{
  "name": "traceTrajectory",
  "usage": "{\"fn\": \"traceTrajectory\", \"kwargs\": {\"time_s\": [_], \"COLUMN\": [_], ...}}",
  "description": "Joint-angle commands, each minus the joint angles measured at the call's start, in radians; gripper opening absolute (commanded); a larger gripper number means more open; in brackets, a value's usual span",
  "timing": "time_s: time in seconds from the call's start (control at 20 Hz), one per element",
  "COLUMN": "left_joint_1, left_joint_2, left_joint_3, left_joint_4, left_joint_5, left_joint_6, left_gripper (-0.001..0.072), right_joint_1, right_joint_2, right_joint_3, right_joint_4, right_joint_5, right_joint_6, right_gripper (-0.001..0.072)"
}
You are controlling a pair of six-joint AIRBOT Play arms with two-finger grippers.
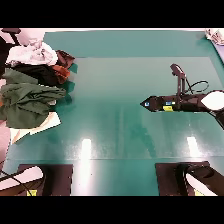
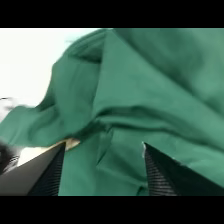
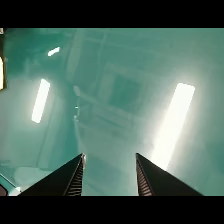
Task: Fold the shirts.
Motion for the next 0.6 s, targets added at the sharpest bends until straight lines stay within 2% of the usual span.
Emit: {"fn": "traceTrajectory", "kwargs": {"time_s": [0.0,0.3,0.4,0.45,0.5,0.55], "left_joint_1": [0.099,0.112,0.112,0.112,0.112,0.112], "left_joint_2": [-0.075,-0.206,-0.236,-0.242,-0.245,-0.246], "left_joint_3": [0.003,0.003,0.002,0.002,0.003,0.003], "left_joint_4": [-0.231,-0.35,-0.378,-0.384,-0.389,-0.406], "left_joint_5": [0.013,0.043,0.04,0.048,0.062,0.079], "left_joint_6": [0.149,0.196,0.196,0.197,0.197,0.197], "left_gripper": [0.0578,0.0578,0.0575,0.0475,0.0265,0.0172], "right_joint_1": [0.001,0.007,0.007,0.007,0.007,0.007], "right_joint_2": [0.001,0.003,0.003,0.003,0.003,0.003], "right_joint_3": [0.002,0.002,0.002,0.002,0.002,0.002], "right_joint_4": [0.002,0.008,0.008,0.008,0.008,0.01], "right_joint_5": [0.02,0.057,0.049,0.048,0.051,0.055], "right_joint_6": [-0.003,0.002,0.034,0.051,0.073,0.105], "right_gripper": [0.0385,0.0385,0.0385,0.0384,0.0384,0.0384]}}
